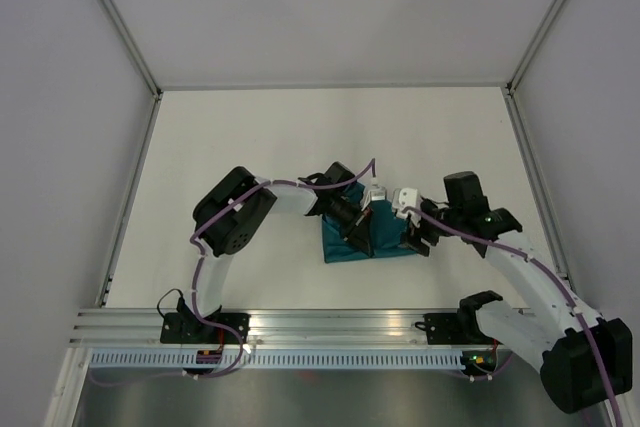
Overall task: Fold the napkin, place the utensils inside, and roll it up
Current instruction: Roll the napkin with the utensil
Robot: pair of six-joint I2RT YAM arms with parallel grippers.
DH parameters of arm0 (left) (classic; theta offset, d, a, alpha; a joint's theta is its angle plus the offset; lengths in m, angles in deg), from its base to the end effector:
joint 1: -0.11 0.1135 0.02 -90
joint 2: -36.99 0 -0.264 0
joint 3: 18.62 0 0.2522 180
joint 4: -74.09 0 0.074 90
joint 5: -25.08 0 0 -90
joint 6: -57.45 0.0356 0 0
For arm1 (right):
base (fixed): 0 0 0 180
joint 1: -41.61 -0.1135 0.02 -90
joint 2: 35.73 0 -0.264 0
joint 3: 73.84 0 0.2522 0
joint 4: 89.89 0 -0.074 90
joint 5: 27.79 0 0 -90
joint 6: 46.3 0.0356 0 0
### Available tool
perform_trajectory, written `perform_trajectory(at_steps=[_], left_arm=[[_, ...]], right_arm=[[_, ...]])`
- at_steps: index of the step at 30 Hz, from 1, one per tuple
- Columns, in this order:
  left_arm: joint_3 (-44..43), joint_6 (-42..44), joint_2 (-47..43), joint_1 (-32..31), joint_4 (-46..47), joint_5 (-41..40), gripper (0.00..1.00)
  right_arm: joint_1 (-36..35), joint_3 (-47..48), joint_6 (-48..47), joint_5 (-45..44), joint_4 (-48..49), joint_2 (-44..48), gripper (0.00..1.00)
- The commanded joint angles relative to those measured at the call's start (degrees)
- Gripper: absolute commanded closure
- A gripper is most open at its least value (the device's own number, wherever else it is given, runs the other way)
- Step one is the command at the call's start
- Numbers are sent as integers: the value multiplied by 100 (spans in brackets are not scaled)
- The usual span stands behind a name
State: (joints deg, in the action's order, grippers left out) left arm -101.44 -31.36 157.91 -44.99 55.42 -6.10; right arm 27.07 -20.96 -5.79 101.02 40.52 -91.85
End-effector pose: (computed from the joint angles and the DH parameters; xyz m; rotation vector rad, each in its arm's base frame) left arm 0.2641 -0.3082 0.1070 1.3881 2.1628 -1.6077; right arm 0.1745 0.0683 0.2373 -1.4386 1.7912 0.5362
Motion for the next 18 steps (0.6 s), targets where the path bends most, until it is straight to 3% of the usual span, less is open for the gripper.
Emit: perform_trajectory(at_steps=[1, 10, 18], left_arm=[[59, -49, 362, 10, -652, -231, 98], [-64, -58, 572, 45, -722, -205, 98], [-108, -58, 660, 54, -722, -196, 98]], right_arm=[[-741, -561, 141, -697, 865, 285, 23], [-2622, -1423, 485, -2403, 2106, 66, 24], [-3221, -1687, 467, -3133, 2765, -338, 25]])
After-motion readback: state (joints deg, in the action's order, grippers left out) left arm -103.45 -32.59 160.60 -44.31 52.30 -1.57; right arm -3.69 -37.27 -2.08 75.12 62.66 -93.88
